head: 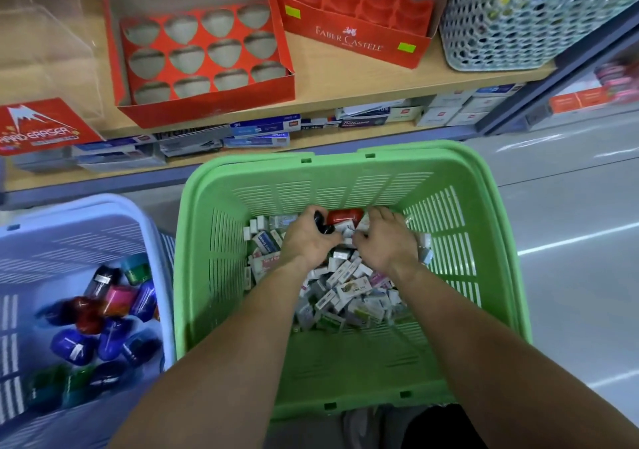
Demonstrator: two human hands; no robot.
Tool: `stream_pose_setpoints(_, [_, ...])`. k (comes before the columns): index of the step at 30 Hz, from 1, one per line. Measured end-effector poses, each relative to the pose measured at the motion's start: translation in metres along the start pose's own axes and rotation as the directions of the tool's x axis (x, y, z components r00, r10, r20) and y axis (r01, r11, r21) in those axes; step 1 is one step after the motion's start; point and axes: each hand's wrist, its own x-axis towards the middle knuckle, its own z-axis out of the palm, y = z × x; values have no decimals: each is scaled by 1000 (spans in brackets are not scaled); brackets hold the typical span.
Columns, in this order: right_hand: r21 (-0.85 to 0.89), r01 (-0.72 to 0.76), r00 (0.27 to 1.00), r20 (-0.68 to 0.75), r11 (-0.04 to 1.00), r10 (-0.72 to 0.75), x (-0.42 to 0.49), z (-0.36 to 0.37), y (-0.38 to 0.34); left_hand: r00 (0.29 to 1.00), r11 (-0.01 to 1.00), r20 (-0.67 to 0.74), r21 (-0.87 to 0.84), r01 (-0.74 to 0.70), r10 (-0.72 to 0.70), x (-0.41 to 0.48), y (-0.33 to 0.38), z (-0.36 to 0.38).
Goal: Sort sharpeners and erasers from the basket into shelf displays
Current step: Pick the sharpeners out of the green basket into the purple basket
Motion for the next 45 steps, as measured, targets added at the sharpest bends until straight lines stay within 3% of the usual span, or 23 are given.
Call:
stream_pose_setpoints(2, [124, -22, 1000, 14, 992, 21, 5, -1, -1, 1000, 999, -11, -46, 16, -16, 1, 0, 9])
stream_pose_setpoints(5, [126, -31, 996, 83, 992, 21, 13, 2, 0, 999, 991, -40, -130, 26, -32, 4, -6, 16])
stream_pose_setpoints(9, [298, -38, 997, 76, 954, 16, 12, 0, 3, 998, 986, -16, -152, 62, -65, 6, -13, 14])
stream_pose_setpoints(16, [647, -61, 976, 197, 760, -89, 10, -5, 10, 990, 997, 119, 33, 74, -77, -3, -8, 0])
stream_pose_setpoints(18, [694, -90, 958, 256, 714, -128, 4, -10, 1, 985, 993, 159, 103, 56, -72, -7, -7, -7])
stream_pose_setpoints(21, [733, -117, 952, 275, 670, -134, -8, -19, -10, 987, 995, 136, 71, 73, -82, -16, -11, -17])
stream_pose_setpoints(24, [660, -79, 975, 208, 747, -81, -21, -24, -13, 994, 997, 75, 35, 76, -79, -30, -6, -28])
stream_pose_setpoints(27, [527, -64, 984, 175, 847, -35, -42, -34, -19, 997, 999, 78, 40, -8, 5, -56, 10, -45])
stream_pose_setpoints(30, [426, 47, 988, 116, 903, -106, -69, -49, -36, 987, 991, 125, 74, -111, 101, -98, 33, -70])
stream_pose_setpoints(35, [383, 238, 962, 32, 892, -270, -119, -68, -98, 954, 910, 104, 287, -298, 280, -181, 59, -152])
stream_pose_setpoints(39, [438, 339, 932, -37, 833, -360, -154, -58, -143, 960, 896, -45, 373, -242, 278, -231, 23, -224])
stream_pose_setpoints(42, [389, 364, 927, -61, 846, -371, -169, -40, -160, 963, 893, -190, 441, -92, 193, -251, -25, -257])
stream_pose_setpoints(45, [322, 389, 902, 55, 863, -428, -181, -23, -167, 975, 894, -199, 448, -2, 102, -257, -65, -266])
